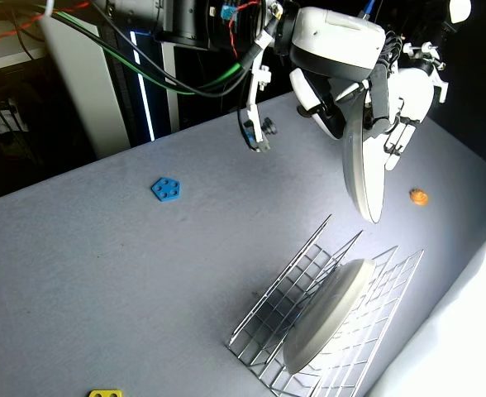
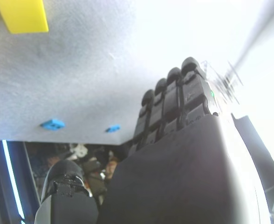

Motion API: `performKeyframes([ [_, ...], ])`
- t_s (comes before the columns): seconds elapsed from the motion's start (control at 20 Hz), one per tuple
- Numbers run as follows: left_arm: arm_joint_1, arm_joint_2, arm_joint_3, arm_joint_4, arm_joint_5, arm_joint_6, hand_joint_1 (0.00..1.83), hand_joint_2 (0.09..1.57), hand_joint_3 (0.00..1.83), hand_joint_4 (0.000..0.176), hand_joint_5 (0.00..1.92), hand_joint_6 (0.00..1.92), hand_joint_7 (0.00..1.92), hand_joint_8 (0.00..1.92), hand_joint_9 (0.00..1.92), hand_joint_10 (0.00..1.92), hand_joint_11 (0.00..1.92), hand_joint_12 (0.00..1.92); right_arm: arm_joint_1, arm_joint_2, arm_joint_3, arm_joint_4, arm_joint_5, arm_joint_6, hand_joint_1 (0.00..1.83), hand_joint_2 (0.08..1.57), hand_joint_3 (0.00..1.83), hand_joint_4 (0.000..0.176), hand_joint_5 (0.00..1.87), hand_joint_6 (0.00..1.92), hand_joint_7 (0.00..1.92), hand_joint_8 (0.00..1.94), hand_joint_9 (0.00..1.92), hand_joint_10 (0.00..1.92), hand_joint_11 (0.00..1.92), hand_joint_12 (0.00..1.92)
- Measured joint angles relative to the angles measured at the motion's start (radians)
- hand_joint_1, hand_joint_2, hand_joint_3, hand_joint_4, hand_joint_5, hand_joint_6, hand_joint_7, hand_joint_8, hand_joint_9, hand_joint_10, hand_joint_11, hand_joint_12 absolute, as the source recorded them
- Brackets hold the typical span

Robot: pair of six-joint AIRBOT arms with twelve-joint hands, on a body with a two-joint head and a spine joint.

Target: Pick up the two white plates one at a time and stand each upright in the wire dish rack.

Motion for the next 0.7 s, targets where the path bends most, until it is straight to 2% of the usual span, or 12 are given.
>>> performKeyframes([
  [0.15, 0.000, 0.000, 0.014, 0.000, 0.001, -0.001, 0.00, 0.98, 0.00, 0.000, 0.00, 0.00, 0.00, 0.00, 0.00, 0.00, 0.00, 0.00, 0.000, 0.009, -0.005, 0.135, 0.009, -0.042, 1.38, 1.08, 0.00, 0.000, 1.08, 0.89, 0.95, 0.91, 1.03, 0.96, 1.09, 0.96],
  [0.2, 0.000, 0.000, 0.019, 0.002, 0.002, -0.003, 0.00, 0.98, 0.00, 0.000, 0.00, 0.00, 0.00, 0.00, 0.00, 0.00, 0.00, 0.00, 0.000, 0.012, -0.005, 0.164, 0.011, -0.043, 1.39, 1.07, 0.00, 0.000, 1.05, 0.89, 0.98, 0.84, 1.08, 0.95, 1.11, 0.98],
  [0.3, 0.001, 0.000, 0.021, 0.001, 0.002, -0.004, 0.00, 0.97, 0.00, 0.000, 0.00, 0.00, 0.00, 0.00, 0.00, 0.00, 0.00, 0.00, 0.007, 0.012, -0.005, 0.171, 0.013, -0.043, 1.39, 1.05, 0.00, 0.000, 1.11, 0.76, 1.02, 0.82, 1.11, 0.90, 1.12, 1.00],
  [0.4, 0.002, 0.000, 0.021, 0.000, 0.000, -0.004, 0.00, 0.96, 0.00, 0.000, 0.00, 0.00, 0.00, 0.00, 0.00, 0.00, 0.00, 0.00, 0.011, 0.012, -0.004, 0.181, 0.015, -0.043, 1.40, 1.04, 0.00, 0.000, 1.11, 0.78, 1.08, 0.72, 1.13, 0.84, 1.15, 0.94],
  [0.45, 0.003, 0.000, 0.021, 0.001, 0.000, -0.004, 0.00, 0.96, 0.00, 0.000, 0.00, 0.00, 0.00, 0.00, 0.00, 0.00, 0.00, 0.00, 0.011, 0.012, -0.002, 0.187, 0.017, -0.042, 1.40, 1.03, 0.00, 0.000, 1.14, 0.70, 1.11, 0.68, 1.14, 0.84, 1.17, 0.93],
  [0.6, 0.006, 0.000, 0.023, 0.001, 0.001, -0.004, 0.00, 0.98, 0.00, 0.000, 0.00, 0.00, 0.00, 0.00, 0.00, 0.00, 0.00, 0.00, 0.020, 0.012, 0.012, 0.198, 0.018, -0.028, 1.39, 1.04, 0.00, 0.000, 1.10, 0.80, 1.04, 0.80, 1.13, 0.81, 1.14, 0.92],
  [0.7, 0.009, 0.000, 0.024, 0.001, -0.002, -0.004, 0.00, 0.98, 0.00, 0.000, 0.00, 0.00, 0.00, 0.00, 0.00, 0.00, 0.00, 0.00, 0.034, 0.012, 0.024, 0.219, 0.023, -0.026, 1.40, 1.04, 0.00, 0.000, 1.11, 0.78, 1.06, 0.76, 1.14, 0.82, 1.13, 0.95],
])
